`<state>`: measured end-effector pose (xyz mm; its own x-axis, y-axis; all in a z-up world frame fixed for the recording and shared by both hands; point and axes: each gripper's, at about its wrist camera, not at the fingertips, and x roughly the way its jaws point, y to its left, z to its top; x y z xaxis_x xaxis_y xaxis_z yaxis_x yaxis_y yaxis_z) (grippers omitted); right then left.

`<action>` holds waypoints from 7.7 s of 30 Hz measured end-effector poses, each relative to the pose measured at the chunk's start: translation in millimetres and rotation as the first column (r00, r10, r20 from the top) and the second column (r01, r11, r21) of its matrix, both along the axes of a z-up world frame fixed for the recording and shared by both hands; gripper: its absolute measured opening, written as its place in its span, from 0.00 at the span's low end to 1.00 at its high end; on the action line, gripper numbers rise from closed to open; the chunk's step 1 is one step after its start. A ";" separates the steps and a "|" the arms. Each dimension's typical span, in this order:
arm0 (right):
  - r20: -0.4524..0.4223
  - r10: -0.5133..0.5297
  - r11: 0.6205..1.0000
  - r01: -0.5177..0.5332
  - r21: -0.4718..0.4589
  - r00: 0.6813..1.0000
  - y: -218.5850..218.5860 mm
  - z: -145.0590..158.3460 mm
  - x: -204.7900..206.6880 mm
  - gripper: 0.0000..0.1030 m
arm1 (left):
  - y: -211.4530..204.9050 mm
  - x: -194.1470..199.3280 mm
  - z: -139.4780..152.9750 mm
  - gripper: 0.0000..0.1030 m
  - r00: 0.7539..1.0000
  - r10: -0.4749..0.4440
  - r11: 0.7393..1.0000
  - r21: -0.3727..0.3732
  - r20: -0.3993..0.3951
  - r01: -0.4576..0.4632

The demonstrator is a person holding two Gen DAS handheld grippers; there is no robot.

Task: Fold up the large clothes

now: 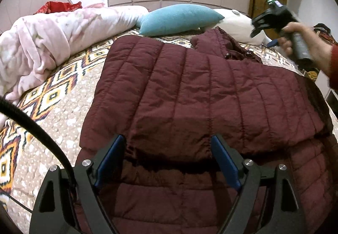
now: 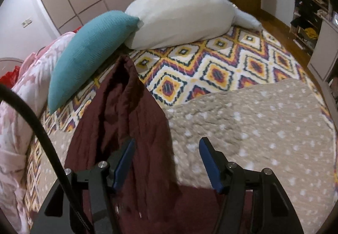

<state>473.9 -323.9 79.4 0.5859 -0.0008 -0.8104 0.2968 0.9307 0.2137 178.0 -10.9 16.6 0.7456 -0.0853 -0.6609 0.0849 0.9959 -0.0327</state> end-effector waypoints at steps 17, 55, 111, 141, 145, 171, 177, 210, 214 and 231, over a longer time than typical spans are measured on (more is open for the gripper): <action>-0.004 0.072 0.997 -0.072 -0.022 0.997 65.8 -46.7 50.8 0.46 | 0.5 -0.2 -0.7 0.82 1.000 0.002 1.000 -0.003 -0.001 -0.002; 0.079 0.231 0.973 -0.231 -0.015 0.970 52.0 15.8 -365.4 0.48 | 74.9 -162.6 84.8 0.84 0.984 0.156 0.987 -0.053 0.088 -0.152; 0.091 0.282 0.778 -0.283 0.561 0.955 129.6 -58.6 -256.6 0.09 | 52.7 -143.2 66.0 0.84 0.991 0.092 0.995 0.042 -0.093 -0.089; 0.198 0.312 0.884 -0.360 0.297 0.929 74.4 -15.8 -432.2 0.78 | 2.4 -208.8 87.7 0.84 1.000 0.026 0.992 0.123 -0.014 -0.024; 0.214 0.220 0.951 -0.258 0.169 0.952 52.0 -15.7 -480.0 0.78 | -5.5 -218.3 88.1 0.84 1.000 0.011 0.991 0.134 -0.007 -0.010; 0.165 0.132 0.991 -0.124 -0.054 0.977 43.7 -32.0 -579.6 0.59 | 9.8 -291.1 111.6 0.79 0.986 0.010 0.989 0.143 0.168 -0.034; 0.157 0.102 0.995 -0.099 -0.032 0.982 38.8 -33.6 -592.1 0.59 | 21.9 -298.6 112.5 0.78 0.985 0.030 0.990 0.129 0.169 -0.052; 0.172 0.260 0.961 -0.273 0.052 0.950 166.5 28.6 -310.4 0.46 | 172.8 -240.6 49.6 0.79 0.949 0.315 0.949 0.026 0.016 -0.315; 0.056 0.250 0.966 -0.253 0.046 0.967 178.7 -16.8 -259.6 0.46 | 194.1 -231.7 39.1 0.79 0.939 0.345 0.939 0.009 -0.017 -0.345; 0.109 0.170 0.974 -0.184 0.135 0.979 130.6 -21.9 -249.4 0.50 | 182.3 -220.2 31.2 0.79 0.947 0.320 0.947 0.023 -0.034 -0.320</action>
